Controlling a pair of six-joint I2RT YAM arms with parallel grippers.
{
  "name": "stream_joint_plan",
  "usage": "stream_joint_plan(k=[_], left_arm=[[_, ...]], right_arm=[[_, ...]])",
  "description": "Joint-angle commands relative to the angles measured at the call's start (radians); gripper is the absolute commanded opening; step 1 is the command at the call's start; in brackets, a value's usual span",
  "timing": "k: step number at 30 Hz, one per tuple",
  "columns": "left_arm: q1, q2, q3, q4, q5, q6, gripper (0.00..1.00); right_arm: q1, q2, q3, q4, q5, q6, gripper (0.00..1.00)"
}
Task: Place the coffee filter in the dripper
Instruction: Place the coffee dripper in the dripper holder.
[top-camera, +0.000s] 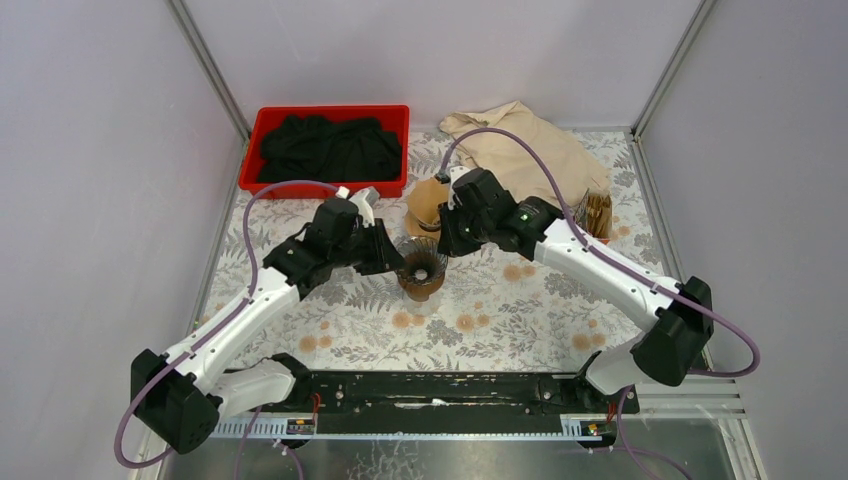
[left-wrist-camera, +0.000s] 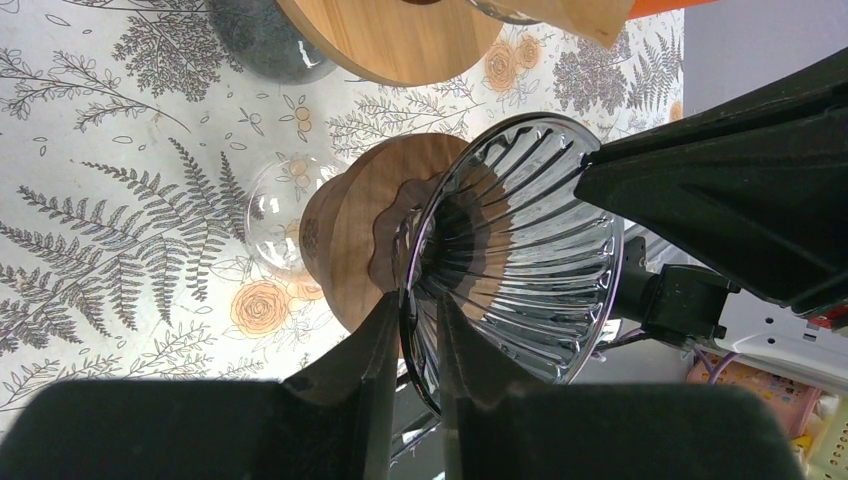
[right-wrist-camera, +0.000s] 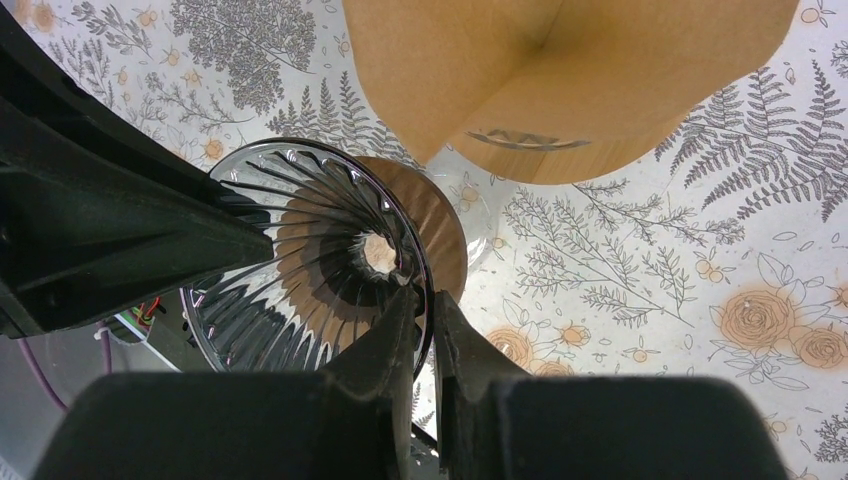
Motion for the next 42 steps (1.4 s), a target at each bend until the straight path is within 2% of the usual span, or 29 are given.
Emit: stream_joint_plan(k=[1, 12, 21, 25, 30, 38, 42], left_arm=[[-0.052, 0.032, -0.03, -0.047, 0.016, 0.024, 0.23], [-0.14, 0.016, -0.006, -0.047, 0.026, -0.025, 0.26], [-0.143, -0.018, 0.023, -0.066, -0.082, -0.025, 0.35], [-0.142, -0.035, 0.049, -0.079, -0.146, -0.022, 0.44], [-0.125, -0.062, 0.075, -0.087, -0.191, -0.013, 0.54], [-0.046, -0.096, 0.095, -0.091, -0.174, 0.032, 0.63], [-0.023, -0.097, 0.096, -0.09, -0.156, 0.045, 0.65]], right_arm=[[0.006, 0.046, -0.086, -0.182, 0.051, -0.03, 0.0], [0.006, -0.015, -0.067, -0.258, 0.06, -0.06, 0.03], [0.006, -0.07, -0.051, -0.24, 0.082, -0.06, 0.18], [0.005, -0.089, -0.012, -0.232, 0.102, -0.064, 0.29], [0.005, -0.114, 0.033, -0.224, 0.13, -0.071, 0.37], [-0.002, -0.174, 0.089, -0.215, 0.231, -0.097, 0.48], [-0.004, -0.187, 0.095, -0.191, 0.195, -0.104, 0.49]])
